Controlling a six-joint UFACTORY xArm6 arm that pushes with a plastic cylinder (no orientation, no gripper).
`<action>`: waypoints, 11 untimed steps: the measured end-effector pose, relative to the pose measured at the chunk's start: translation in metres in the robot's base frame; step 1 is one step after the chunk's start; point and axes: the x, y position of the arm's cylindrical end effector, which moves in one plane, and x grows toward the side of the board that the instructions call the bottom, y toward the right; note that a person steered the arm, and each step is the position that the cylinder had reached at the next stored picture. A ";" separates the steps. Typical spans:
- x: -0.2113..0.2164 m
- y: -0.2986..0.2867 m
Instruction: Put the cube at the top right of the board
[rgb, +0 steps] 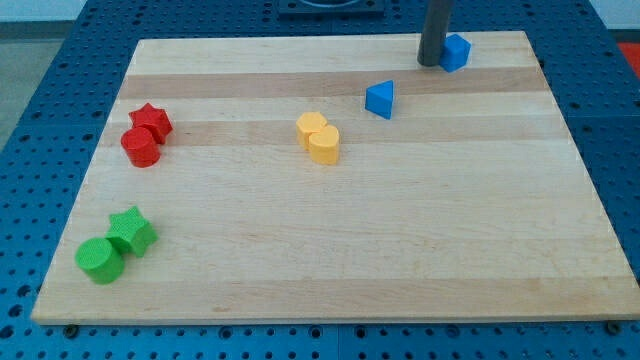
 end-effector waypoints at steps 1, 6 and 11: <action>0.000 0.000; 0.003 0.035; 0.011 0.050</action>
